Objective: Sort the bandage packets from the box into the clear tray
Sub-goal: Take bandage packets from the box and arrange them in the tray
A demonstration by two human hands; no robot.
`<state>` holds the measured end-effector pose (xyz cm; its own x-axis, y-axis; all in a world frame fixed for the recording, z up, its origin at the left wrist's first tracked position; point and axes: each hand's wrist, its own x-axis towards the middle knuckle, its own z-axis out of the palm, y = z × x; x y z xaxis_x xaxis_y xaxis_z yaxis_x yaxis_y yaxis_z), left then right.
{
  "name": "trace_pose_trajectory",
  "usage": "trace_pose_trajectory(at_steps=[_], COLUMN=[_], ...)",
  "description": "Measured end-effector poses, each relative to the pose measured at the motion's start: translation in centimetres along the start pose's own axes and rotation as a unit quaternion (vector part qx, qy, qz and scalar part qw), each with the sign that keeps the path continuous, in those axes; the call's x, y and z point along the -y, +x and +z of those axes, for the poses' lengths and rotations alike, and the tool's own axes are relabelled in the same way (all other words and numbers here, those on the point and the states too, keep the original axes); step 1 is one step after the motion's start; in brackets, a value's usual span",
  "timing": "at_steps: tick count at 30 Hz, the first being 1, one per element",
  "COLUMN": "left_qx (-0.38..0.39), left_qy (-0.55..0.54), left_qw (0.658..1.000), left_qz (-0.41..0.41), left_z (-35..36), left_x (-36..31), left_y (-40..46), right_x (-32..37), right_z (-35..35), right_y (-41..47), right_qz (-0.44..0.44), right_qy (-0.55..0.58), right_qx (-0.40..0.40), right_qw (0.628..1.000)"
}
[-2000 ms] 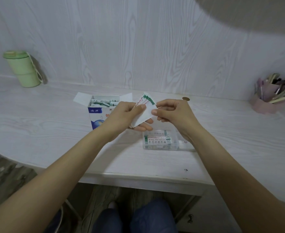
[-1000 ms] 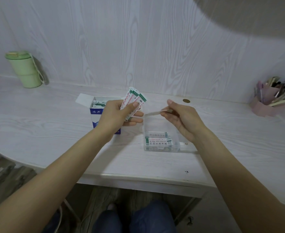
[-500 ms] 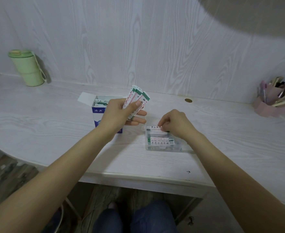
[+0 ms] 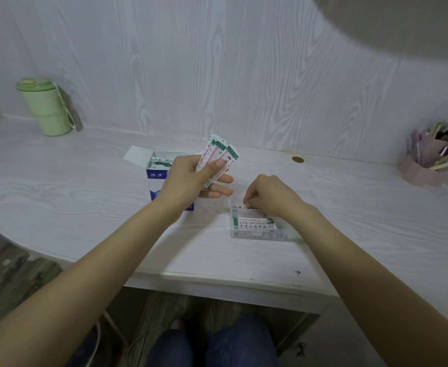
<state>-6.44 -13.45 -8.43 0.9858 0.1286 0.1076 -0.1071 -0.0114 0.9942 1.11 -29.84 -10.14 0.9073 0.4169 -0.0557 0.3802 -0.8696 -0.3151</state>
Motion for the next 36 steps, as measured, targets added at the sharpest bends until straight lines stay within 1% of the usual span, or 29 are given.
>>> trace_pose_trajectory(at_steps=[2, 5, 6, 8, 10, 14, 20, 25, 27, 28, 29, 30, 31, 32, 33, 34, 36], left_qx=[0.004, 0.007, 0.009, 0.01, 0.01, 0.014, 0.014, 0.02, 0.028, 0.032, 0.036, 0.039, 0.041, 0.043, 0.046, 0.051, 0.063], left_qy=[0.002, -0.003, -0.003, -0.005, -0.008, -0.004, 0.001, 0.009, 0.015, 0.018, 0.02, 0.021, 0.022, 0.022, 0.023, 0.025, 0.037], left_qw=[1.0, 1.0, 1.0, 1.0, 1.0, 1.0, 1.0, 1.0, 0.999, 0.999, 0.999, 0.999, 0.999, 0.999, 0.999, 0.998, 0.997], left_qz=[0.003, 0.006, 0.007, 0.008, 0.007, 0.011, 0.011, 0.009, 0.009, 0.008, 0.006, 0.003, -0.002, -0.007, -0.013, -0.016, -0.013], left_z=[0.0, -0.1, -0.1, 0.0, 0.1, 0.4, 0.3, 0.3, 0.4, 0.4, 0.3, 0.3, 0.3, 0.3, 0.4, 0.5, 0.7], left_x=[-0.1, -0.4, -0.4, -0.5, -0.5, -0.6, -0.8, -0.8, -0.7, -0.7, -0.6, -0.6, -0.6, -0.5, -0.4, -0.4, -0.3], left_y=[-0.1, -0.1, -0.2, -0.2, -0.2, -0.4, -0.5, -0.5, -0.5, -0.5, -0.5, -0.5, -0.5, -0.5, -0.6, -0.6, -0.7], right_x=[0.0, -0.4, -0.6, -0.7, -0.5, 0.1, 0.3, 0.2, 0.1, 0.1, 0.2, 0.4, 0.7, 1.0, 1.3, 1.4, 1.5], right_z=[-0.4, -1.5, -1.8, -2.1, -2.0, -1.4, -1.4, -1.4, -1.8, -2.2, -2.7, -3.3, -3.9, -4.3, -4.4, -4.3, -3.7], right_y=[-0.2, -0.7, -0.7, -0.8, -0.8, -0.5, -0.4, -0.9, -1.2, -1.3, -1.6, -1.9, -2.4, -2.9, -3.4, -3.6, -3.6], right_qz=[-0.007, 0.015, 0.029, 0.066, 0.097, 0.122, 0.138, 0.13, 0.119, 0.108, 0.092, 0.068, 0.042, 0.016, -0.006, -0.023, -0.044], right_qy=[0.033, 0.081, 0.074, 0.023, -0.021, -0.065, -0.063, -0.051, -0.06, -0.042, 0.014, 0.106, 0.215, 0.315, 0.384, 0.417, 0.428], right_qx=[0.003, -0.039, -0.054, -0.061, -0.042, -0.007, 0.01, 0.0, -0.024, -0.044, -0.062, -0.075, -0.074, -0.056, -0.032, -0.013, -0.006], right_qw=[0.999, 0.996, 0.995, 0.996, 0.994, 0.99, 0.988, 0.99, 0.991, 0.992, 0.994, 0.989, 0.973, 0.947, 0.923, 0.908, 0.902])
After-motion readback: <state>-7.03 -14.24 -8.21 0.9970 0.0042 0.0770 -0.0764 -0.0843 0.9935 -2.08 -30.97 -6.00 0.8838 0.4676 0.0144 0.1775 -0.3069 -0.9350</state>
